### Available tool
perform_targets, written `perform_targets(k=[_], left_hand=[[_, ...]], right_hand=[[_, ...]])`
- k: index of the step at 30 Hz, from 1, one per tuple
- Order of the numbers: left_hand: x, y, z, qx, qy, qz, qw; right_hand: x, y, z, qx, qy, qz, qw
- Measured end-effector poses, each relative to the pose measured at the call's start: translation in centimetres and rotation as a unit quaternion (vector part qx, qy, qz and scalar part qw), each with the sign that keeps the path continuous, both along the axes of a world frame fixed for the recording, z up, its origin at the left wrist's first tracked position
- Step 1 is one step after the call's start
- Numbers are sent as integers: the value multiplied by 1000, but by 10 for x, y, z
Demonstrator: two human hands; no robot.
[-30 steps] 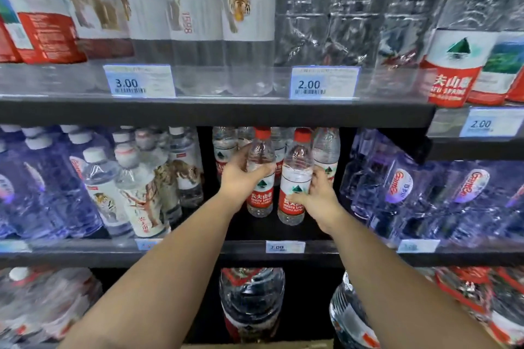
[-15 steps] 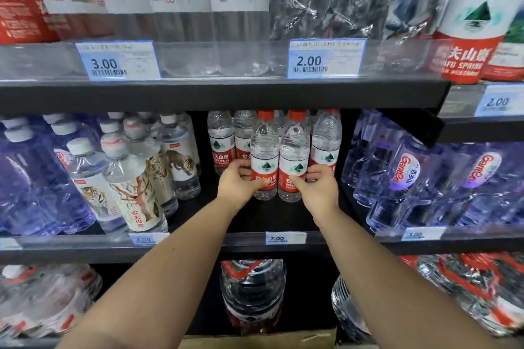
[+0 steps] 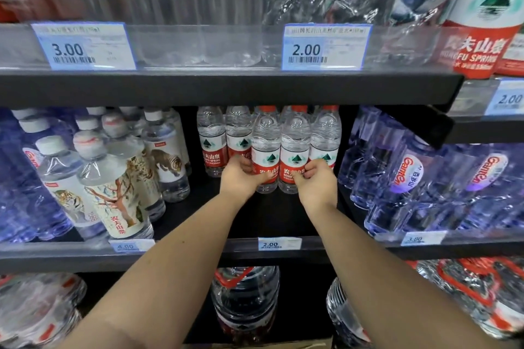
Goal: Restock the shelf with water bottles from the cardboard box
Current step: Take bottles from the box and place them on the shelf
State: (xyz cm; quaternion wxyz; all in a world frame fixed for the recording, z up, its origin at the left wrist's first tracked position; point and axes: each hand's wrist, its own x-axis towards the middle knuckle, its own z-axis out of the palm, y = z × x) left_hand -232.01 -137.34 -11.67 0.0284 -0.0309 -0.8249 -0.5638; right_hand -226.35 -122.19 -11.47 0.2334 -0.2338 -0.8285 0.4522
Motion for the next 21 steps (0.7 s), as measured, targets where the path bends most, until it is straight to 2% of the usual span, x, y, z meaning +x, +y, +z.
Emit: perform_targets(k=[5,9,13,16,19,21], left_hand=[[4,-5,7,-20,-2,-19,1000],[25,-14,22,-37,22,-35,998],[60,-30,52,-131,80,-82,985],[100,-49,73,-250,149,-94,952],[154,-67,79,-428,184,-95,880],[194,-77,69,-492,194,-98,843]], right_hand=[[9,-5,5,25,-11,3,1000],[30,-9,17,78,-22,55,995],[61,-18,46,150,-42,130,979],[95,-27,70,260,-85,199,941],[137,-42,73,350,-124,232,899],[168,-56,60,381,-136,251,880]])
